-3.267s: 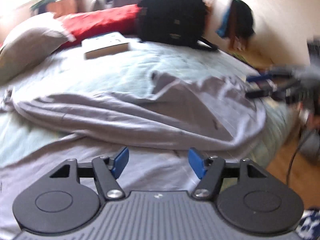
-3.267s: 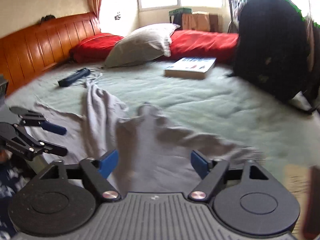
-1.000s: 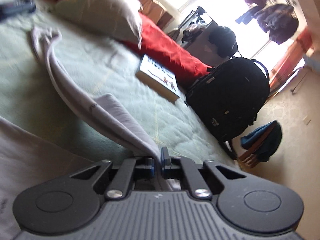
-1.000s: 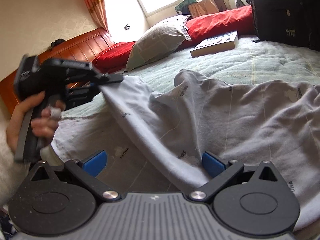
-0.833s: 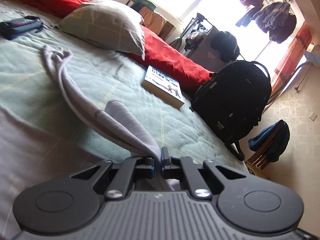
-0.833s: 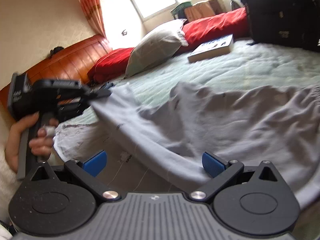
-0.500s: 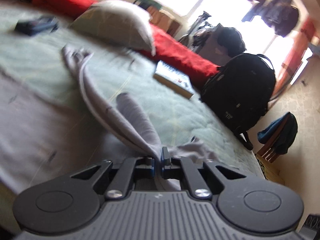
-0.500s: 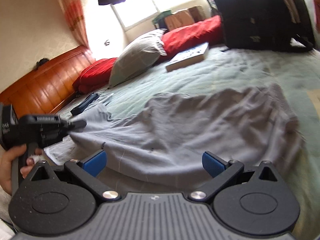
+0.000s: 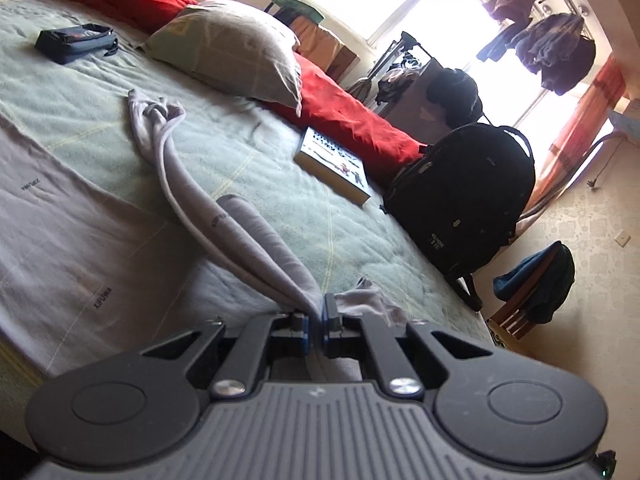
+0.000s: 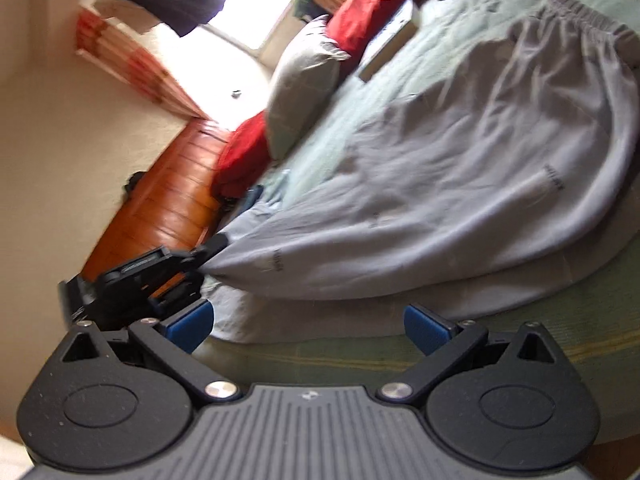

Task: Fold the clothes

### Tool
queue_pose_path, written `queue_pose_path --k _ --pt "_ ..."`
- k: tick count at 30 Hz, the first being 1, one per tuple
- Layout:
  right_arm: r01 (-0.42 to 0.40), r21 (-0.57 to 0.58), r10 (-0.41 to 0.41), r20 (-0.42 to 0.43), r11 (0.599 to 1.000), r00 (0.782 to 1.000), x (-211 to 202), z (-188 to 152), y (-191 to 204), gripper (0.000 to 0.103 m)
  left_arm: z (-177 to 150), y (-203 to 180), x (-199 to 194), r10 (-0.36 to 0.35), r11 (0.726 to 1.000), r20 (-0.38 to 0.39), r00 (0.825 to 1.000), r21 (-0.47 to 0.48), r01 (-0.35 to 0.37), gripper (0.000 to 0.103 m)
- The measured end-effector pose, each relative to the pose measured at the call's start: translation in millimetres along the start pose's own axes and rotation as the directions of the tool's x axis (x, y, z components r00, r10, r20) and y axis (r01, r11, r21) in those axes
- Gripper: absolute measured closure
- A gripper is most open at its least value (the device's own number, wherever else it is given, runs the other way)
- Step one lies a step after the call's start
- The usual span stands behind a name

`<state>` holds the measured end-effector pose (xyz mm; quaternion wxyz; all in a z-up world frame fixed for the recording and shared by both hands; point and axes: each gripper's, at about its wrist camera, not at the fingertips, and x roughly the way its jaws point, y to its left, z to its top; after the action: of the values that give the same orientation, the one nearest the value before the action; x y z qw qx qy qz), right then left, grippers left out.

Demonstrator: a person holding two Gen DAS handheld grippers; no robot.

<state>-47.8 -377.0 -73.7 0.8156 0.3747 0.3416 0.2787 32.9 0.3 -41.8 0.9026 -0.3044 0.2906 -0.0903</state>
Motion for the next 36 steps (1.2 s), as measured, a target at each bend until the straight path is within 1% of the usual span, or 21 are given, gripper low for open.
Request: queue_pose_path --k 4,5,8,10,12,16,19,22,25,28,30,33,36 --pt "0.062 0.031 -0.065 0.097 0.998 0.993 -31.5 8.1 -11.9 0.0 -6.3 10.2 9.6 0.034 0.999 -0.057 0.998 -0.015 -0.035 0.099" --pt "0.074 0.047 -0.079 0.125 0.996 0.989 -41.0 10.3 -16.2 0.002 -8.6 13.2 12.7 0.038 0.999 -0.071 0.997 -0.019 -0.04 0.099" --pt "0.11 0.12 -0.132 0.196 0.987 0.972 -63.5 16.7 -32.7 0.009 -14.8 19.8 20.0 0.053 0.998 -0.101 0.993 -0.023 -0.055 0.099" --pt "0.127 0.167 -0.164 0.23 0.978 0.959 -74.7 20.6 -43.0 0.012 -16.3 21.4 21.4 0.055 0.998 -0.106 0.993 -0.025 -0.058 0.099" --pt "0.138 0.192 -0.185 0.253 0.972 0.95 -80.8 23.9 -49.1 0.013 -17.5 22.8 22.4 0.056 0.998 -0.109 0.992 -0.027 -0.06 0.099" --pt "0.19 0.232 -0.247 0.246 0.954 0.937 -85.6 28.4 -57.2 0.013 -19.9 25.4 24.5 0.059 0.998 -0.116 0.992 -0.032 -0.063 0.099" --pt "0.162 0.254 -0.226 0.25 0.953 0.941 -86.1 27.5 -62.4 0.016 -21.7 27.5 26.0 0.061 0.997 -0.121 0.991 -0.035 -0.065 0.099" --pt "0.135 0.252 -0.203 0.266 0.958 0.942 -82.4 31.8 -60.5 0.016 -22.1 28.1 26.7 0.06 0.997 -0.123 0.991 -0.038 -0.065 0.099" --pt "0.145 0.268 -0.216 0.254 0.952 0.943 -75.9 34.4 -65.2 0.018 -22.4 28.5 27.4 0.059 0.997 -0.126 0.99 -0.041 -0.064 0.099" --pt "0.165 0.304 -0.243 0.243 0.938 0.939 -70.1 32.9 -74.0 0.027 -22.8 29.0 28.0 0.058 0.997 -0.129 0.99 -0.043 -0.064 0.099" --pt "0.15 0.306 -0.233 0.256 0.94 0.938 -75.4 33.3 -70.8 0.027 -23.0 29.3 28.4 0.057 0.997 -0.131 0.99 -0.045 -0.063 0.099" --pt "0.166 0.273 -0.241 0.269 0.948 0.933 -82.2 37.4 -58.2 0.027 -23.3 30.0 29.3 0.055 0.997 -0.133 0.99 -0.048 -0.062 0.099" --pt "0.175 0.278 -0.249 0.262 0.945 0.932 -80.4 38.4 -57.8 0.027 -23.7 31.4 30.5 0.051 0.997 -0.136 0.989 -0.052 -0.059 0.099"
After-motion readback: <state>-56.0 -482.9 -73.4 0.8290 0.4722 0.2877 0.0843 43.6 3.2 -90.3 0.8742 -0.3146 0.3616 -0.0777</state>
